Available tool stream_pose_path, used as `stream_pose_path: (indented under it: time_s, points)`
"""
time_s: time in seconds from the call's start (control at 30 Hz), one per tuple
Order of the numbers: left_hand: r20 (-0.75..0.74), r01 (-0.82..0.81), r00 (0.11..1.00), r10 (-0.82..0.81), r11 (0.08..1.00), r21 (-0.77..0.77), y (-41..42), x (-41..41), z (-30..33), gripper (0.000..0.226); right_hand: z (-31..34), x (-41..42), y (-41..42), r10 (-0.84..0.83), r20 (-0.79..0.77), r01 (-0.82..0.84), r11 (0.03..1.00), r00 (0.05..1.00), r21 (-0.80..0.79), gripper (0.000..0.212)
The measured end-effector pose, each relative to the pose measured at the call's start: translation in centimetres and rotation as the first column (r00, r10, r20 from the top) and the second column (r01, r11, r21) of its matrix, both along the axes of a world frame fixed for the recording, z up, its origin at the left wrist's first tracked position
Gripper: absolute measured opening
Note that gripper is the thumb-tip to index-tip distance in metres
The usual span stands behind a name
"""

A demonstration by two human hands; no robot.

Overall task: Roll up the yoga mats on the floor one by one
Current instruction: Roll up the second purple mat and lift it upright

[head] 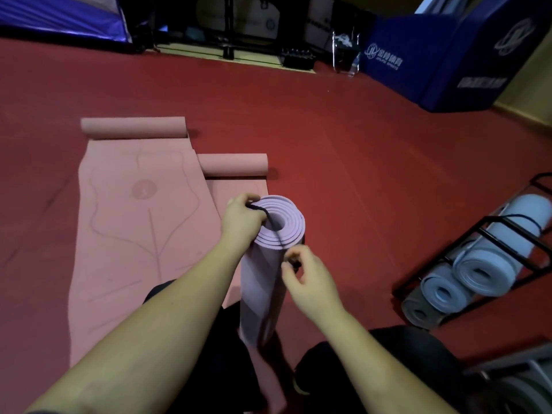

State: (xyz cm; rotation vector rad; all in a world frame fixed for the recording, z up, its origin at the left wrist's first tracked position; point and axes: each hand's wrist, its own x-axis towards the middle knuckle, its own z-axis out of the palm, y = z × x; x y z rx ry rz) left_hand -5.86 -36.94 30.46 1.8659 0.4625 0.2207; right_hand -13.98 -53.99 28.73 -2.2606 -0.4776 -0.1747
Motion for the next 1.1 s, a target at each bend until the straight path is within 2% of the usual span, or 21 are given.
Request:
stream_pose_path:
  time_s: [0.1, 0.17, 0.23, 0.27, 0.37, 0.47, 0.57, 0.6, 0.67, 0.73, 0.77, 0.83, 0.9, 0.93, 1.0, 1.1]
  points:
    - [0.009, -0.014, 1.000, 0.014, 1.000, -0.024, -0.1, 0.1, 0.0, 0.040, -0.5, -2.1, 1.7, 0.124, 0.188, -0.107, 0.989, 0.974, -0.099, 0.004]
    - [0.014, -0.018, 1.000, 0.019, 0.998, -0.054, 0.0, 0.3, -0.1, 0.038, -1.3, -2.3, 2.2, 0.166, 0.212, -0.140, 0.981, 0.963, -0.133, 0.007]
    - [0.012, -0.019, 1.000, 0.020, 0.998, -0.059, 0.0, 0.3, -0.2, 0.038, -2.3, -1.2, 1.8, 0.142, 0.126, -0.120, 0.978, 0.982, -0.171, 0.012]
    - [0.012, -0.015, 1.000, 0.016, 0.997, -0.075, 0.0, 0.4, -0.3, 0.036, -2.6, -0.5, 1.4, 0.101, 0.042, -0.094, 0.986, 0.994, -0.140, 0.012]
    - [0.042, -0.058, 0.996, 0.074, 0.954, -0.294, -0.2, 0.0, -0.8, 0.007, -2.5, 1.3, 0.5, -0.034, -0.177, 0.047, 0.996, 0.984, 0.072, 0.016]
    - [0.089, -0.089, 0.985, 0.151, 0.871, -0.483, -0.6, -0.9, -1.6, 0.032, -1.6, 1.9, 0.1, -0.074, -0.279, 0.106, 0.989, 0.957, 0.103, 0.021]
    - [0.089, -0.106, 0.976, 0.201, 0.784, -0.611, -0.7, -1.4, -2.4, 0.041, -1.9, 2.1, -0.5, -0.092, -0.278, 0.130, 0.984, 0.956, 0.121, 0.016]
    - [0.075, -0.123, 0.974, 0.212, 0.784, -0.608, -0.7, -1.8, -2.6, 0.038, -2.1, 2.3, -0.8, -0.111, -0.265, 0.144, 0.984, 0.958, 0.108, 0.013]
    - [0.056, -0.120, 0.984, 0.172, 0.853, -0.508, -0.8, -2.7, -3.3, 0.027, -2.6, 2.7, -1.1, -0.128, -0.254, 0.154, 0.984, 0.959, 0.086, 0.011]
    - [0.042, -0.080, 0.995, 0.095, 0.959, -0.273, -0.4, -3.2, -4.5, 0.017, -2.7, 2.8, -1.1, -0.120, -0.255, 0.157, 0.979, 0.959, 0.130, 0.016]
    - [0.042, -0.058, 0.997, 0.067, 0.981, -0.185, -0.4, -3.5, -4.7, 0.017, -2.8, 2.5, -1.0, -0.125, -0.251, 0.179, 0.962, 0.960, 0.207, 0.022]
    - [0.067, -0.028, 0.997, 0.040, 0.986, -0.166, -0.6, -4.0, -4.4, 0.022, -3.0, 1.7, -0.9, -0.196, -0.189, 0.256, 0.887, 0.962, 0.385, 0.034]
    - [0.058, -0.015, 0.998, 0.025, 0.987, -0.162, -0.6, -4.4, -4.2, 0.025, -3.2, 1.3, -0.7, -0.338, -0.147, 0.363, 0.771, 0.930, 0.524, 0.029]
    - [0.052, 0.006, 0.999, 0.002, 0.987, -0.160, -0.6, -4.6, -4.4, 0.028, -3.2, 1.6, -0.6, -0.388, -0.208, 0.431, 0.682, 0.898, 0.591, 0.025]
    - [0.062, 0.031, 0.998, -0.017, 0.972, -0.232, -0.6, -5.0, -4.6, 0.032, -2.9, 2.5, -0.2, -0.374, -0.387, 0.535, 0.505, 0.843, 0.677, 0.021]
    - [0.064, 0.035, 0.998, -0.010, 0.916, -0.400, -1.1, -4.9, -4.4, 0.032, -1.6, 4.2, 0.2, -0.264, -0.488, 0.554, 0.430, 0.832, 0.713, 0.028]
